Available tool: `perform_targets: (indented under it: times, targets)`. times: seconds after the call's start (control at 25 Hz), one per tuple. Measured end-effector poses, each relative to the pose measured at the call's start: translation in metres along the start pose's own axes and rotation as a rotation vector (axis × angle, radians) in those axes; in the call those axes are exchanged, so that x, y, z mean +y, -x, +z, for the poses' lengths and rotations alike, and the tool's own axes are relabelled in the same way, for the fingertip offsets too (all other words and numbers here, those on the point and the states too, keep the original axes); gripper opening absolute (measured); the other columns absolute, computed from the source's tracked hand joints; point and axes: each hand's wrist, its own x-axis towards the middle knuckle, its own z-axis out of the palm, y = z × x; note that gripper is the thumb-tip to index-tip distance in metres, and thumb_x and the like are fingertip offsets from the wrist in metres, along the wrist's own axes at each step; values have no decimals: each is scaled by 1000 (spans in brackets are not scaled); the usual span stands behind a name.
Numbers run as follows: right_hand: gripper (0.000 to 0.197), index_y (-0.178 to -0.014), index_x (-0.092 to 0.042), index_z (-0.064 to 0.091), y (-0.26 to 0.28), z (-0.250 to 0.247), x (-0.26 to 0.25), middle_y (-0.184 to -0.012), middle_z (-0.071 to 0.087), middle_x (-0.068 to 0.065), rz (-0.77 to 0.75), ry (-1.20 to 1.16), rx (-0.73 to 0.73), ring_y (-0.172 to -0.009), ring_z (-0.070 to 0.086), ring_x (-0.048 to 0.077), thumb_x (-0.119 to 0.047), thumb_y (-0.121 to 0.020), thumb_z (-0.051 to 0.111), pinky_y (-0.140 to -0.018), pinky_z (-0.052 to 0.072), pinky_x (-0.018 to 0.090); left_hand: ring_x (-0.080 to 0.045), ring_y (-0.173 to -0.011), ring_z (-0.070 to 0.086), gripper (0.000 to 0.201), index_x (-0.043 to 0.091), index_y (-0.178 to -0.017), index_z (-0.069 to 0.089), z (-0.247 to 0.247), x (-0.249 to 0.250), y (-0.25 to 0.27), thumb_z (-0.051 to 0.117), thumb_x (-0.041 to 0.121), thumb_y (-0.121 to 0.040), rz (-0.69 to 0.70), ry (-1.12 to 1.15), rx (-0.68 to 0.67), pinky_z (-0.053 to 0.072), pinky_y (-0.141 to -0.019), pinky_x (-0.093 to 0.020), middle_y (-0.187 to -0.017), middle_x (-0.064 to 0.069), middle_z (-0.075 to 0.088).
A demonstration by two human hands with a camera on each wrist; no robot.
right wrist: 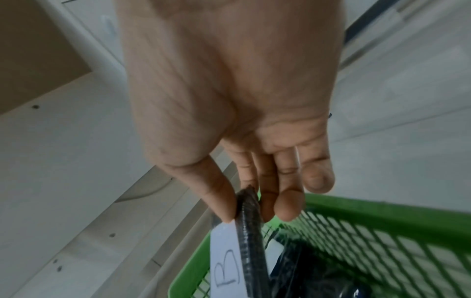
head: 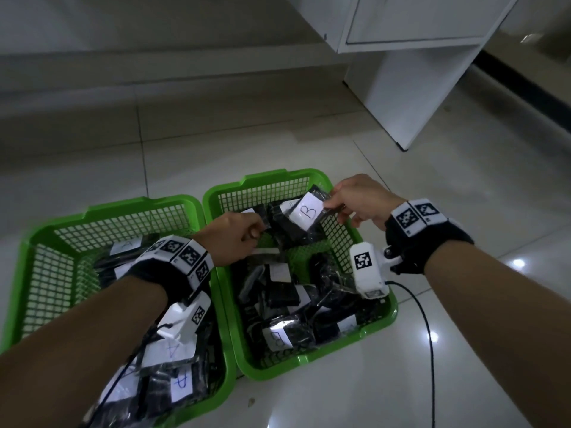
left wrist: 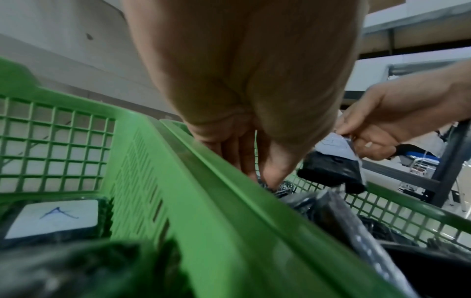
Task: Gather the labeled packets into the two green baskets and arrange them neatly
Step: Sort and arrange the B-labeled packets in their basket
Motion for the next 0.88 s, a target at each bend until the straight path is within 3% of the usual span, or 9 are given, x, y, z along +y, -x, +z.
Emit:
perform_targets:
  times: [0.08, 0.2, 0.28, 0.36, 0.48, 0.64, 0.72, 0.8, 0.88]
  targets:
    - [19, -100, -2, 70, -3, 9, 1, -87, 77, 14, 7, -85, 51, -66, 67, 20, -12, -86, 76, -49, 44, 25, -12, -91, 66, 38, 21, -117, 58, -2, 1, 0, 74, 19, -82, 0, 48, 61, 57, -85, -37, -104, 6, 67]
    - [15, -97, -5, 69, -4, 25, -6, -85, 76, 11, -9, -186, 85, -65, 68, 17, -12, -86, 77, -48, 46, 25, -16, -113, 60, 66, 22, -137, 44, -7, 5, -3, 77, 30, -81, 8, 69, 184, 53, -96, -38, -128, 1, 60]
    - [13, -99, -6, 70, 0, 36, -13, -89, 77, 10, -14, -266, 0, -67, 70, 16, -11, -88, 75, -51, 49, 25, -19, -128, 48, 87, 25, -146, 32, -12, 7, -8, 79, 44, -76, 41, 7, 261, 44, -106, -40, -145, 0, 45]
    - [11, -101, -7, 72, 3, 47, -19, -96, 78, 11, -17, -354, -97, -72, 69, 18, -10, -91, 71, -56, 51, 27, -21, -137, 37, 100, 25, -151, 26, -17, 6, -12, 78, 55, -72, 52, -130, 287, 32, -115, -42, -153, 0, 36]
    - [7, -98, -6, 71, 4, 59, -24, -97, 77, 13, -39, -379, -175, -73, 67, 20, -9, -92, 70, -60, 49, 30, -22, -136, 37, 90, 23, -149, 33, -26, -5, -11, 74, 55, -76, 53, -282, 359, 19, -119, -45, -146, -2, 46]
    - [16, -107, 2, 69, 0, 74, -22, -103, 77, 18, -23, -364, -276, -84, 73, 29, -5, -93, 65, -67, 59, 37, -19, -113, 54, 75, 21, -132, 54, -36, -16, -4, 63, 63, -72, 103, -373, 312, 30, -111, -42, -123, 0, 60]
    - [22, -113, -1, 68, 1, 85, -21, -109, 76, 16, -39, -111, -254, -95, 73, 31, -9, -94, 60, -73, 60, 36, -18, -104, 56, 73, 19, -124, 59, -36, -16, 0, 57, 66, -68, 74, -393, 304, 35, -106, -41, -114, 1, 60]
    - [34, -125, -10, 65, 3, 98, -18, -126, 68, 10, -132, 338, -243, -108, 67, 28, -14, -92, 63, -80, 55, 29, -18, -100, 55, 69, 20, -121, 60, -35, -19, 2, 62, 63, -67, 16, -345, 346, 40, -103, -40, -112, 2, 56]
    - [57, -143, -20, 53, 5, 113, -11, -143, 54, 10, -226, 677, -294, -126, 55, 31, -30, -89, 70, -98, 50, 34, -21, -99, 55, 65, 20, -122, 60, -31, -21, 2, 70, 57, -69, -22, -305, 352, 47, -95, -40, -113, 1, 55]
